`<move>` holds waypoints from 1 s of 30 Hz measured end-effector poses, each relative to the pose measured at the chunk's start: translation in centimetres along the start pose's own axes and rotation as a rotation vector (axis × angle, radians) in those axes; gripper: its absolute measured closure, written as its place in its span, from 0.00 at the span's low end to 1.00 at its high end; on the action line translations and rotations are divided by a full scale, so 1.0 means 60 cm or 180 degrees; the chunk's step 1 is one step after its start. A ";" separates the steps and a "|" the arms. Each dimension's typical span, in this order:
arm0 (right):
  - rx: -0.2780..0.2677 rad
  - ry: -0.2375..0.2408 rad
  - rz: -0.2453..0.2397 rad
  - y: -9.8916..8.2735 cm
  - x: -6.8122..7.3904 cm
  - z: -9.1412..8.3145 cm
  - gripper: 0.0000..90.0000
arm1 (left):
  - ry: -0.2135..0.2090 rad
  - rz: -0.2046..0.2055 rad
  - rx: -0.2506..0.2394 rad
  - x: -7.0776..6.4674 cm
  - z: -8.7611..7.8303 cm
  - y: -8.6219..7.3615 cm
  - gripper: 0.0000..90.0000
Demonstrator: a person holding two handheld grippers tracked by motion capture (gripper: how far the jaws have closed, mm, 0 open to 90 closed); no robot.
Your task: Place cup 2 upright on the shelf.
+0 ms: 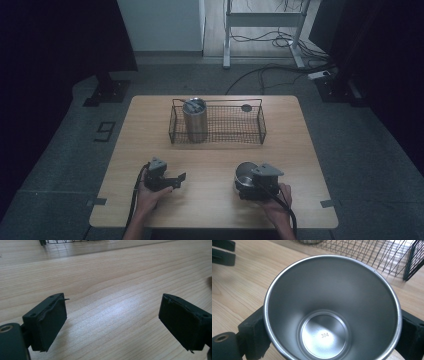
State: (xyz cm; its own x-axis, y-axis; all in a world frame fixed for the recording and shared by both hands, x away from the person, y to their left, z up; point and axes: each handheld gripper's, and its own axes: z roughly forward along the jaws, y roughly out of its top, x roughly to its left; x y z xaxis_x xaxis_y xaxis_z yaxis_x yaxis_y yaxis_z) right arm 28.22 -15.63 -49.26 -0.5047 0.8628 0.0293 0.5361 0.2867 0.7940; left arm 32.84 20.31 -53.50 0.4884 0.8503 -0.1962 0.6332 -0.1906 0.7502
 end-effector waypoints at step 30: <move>-0.0243 -0.0034 0.0254 0.055 -0.045 -0.038 0.08 | 0.0083 0.0061 0.0038 -0.005 0.005 -0.001 0.14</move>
State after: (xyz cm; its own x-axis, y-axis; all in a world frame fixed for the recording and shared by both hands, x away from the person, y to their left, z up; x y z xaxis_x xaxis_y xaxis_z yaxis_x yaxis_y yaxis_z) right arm 29.79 -17.97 -45.33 -0.4550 0.8861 0.0881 0.5210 0.1847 0.8333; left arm 32.88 19.93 -53.67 0.4848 0.8589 -0.1654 0.6311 -0.2126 0.7460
